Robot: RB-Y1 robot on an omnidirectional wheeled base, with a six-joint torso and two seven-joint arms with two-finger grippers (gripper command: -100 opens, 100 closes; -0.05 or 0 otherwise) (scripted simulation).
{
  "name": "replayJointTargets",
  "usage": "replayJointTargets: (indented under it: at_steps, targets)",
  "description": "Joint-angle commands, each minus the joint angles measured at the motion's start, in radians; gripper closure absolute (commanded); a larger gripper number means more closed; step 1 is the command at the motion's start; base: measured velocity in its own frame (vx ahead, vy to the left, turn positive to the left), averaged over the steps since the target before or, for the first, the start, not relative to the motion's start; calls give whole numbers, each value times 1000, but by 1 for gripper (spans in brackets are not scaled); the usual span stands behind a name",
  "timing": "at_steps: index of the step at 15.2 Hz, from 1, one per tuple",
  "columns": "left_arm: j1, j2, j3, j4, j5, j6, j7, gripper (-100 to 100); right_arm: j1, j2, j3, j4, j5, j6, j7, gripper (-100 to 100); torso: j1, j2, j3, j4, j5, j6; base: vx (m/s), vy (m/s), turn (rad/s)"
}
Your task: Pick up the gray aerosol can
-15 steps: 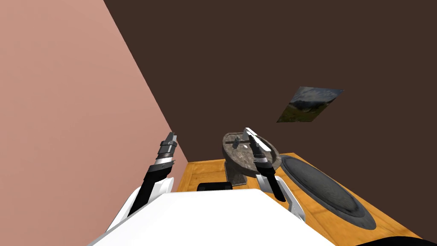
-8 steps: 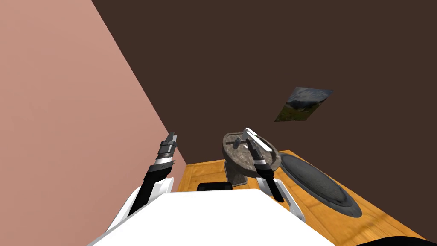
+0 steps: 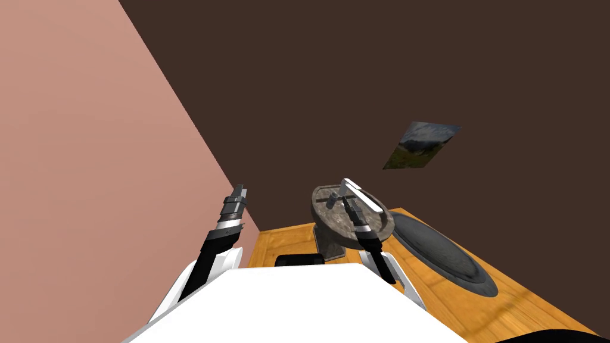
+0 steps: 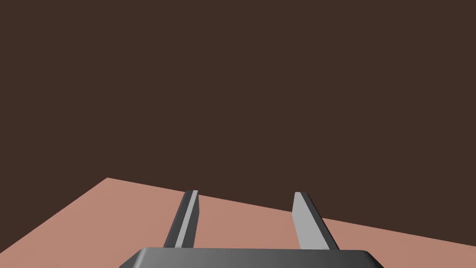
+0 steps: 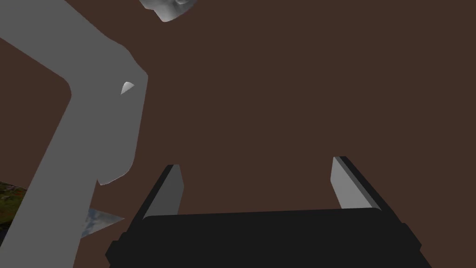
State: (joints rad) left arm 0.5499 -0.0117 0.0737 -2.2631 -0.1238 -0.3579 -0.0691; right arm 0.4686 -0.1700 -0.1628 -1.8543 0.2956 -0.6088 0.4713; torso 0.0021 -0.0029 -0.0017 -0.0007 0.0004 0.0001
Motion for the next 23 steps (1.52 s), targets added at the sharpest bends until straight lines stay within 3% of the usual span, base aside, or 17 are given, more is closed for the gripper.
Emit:
replayJointTargets:
  at_steps: [1, 8, 9, 15, 23]
  targets:
    - [0, 0, 0, 0, 0, 0, 0, 0, 2, 1, -2, 10, 6, -2, 13, -100, 0, 0, 0, 0, 0, 0, 29, 36, -65]
    - [0, 0, 0, 0, 0, 0, 0, 0, 2, 1, -2, 10, 6, -2, 13, -100, -3, 2, 1, 1, -1, 0, 0, 0, 0]
    - [0, 0, 0, 0, 0, 0, 0, 0, 7, 6, -20, 37, 33, -1, 39, -100, -3, 2, 1, 1, 0, 0, 53, 65, -166]
    - [0, 0, 0, 0, 0, 0, 0, 0, 10, 9, -49, 91, 68, 16, 94, -100, 6, -5, -3, -1, 1, 0, 103, 120, -131]
    - [0, 0, 0, 0, 0, 0, 0, 0, 17, 22, -105, 190, 129, 55, 204, -100, 6, -9, -5, -2, 1, 0, 156, 126, -83]
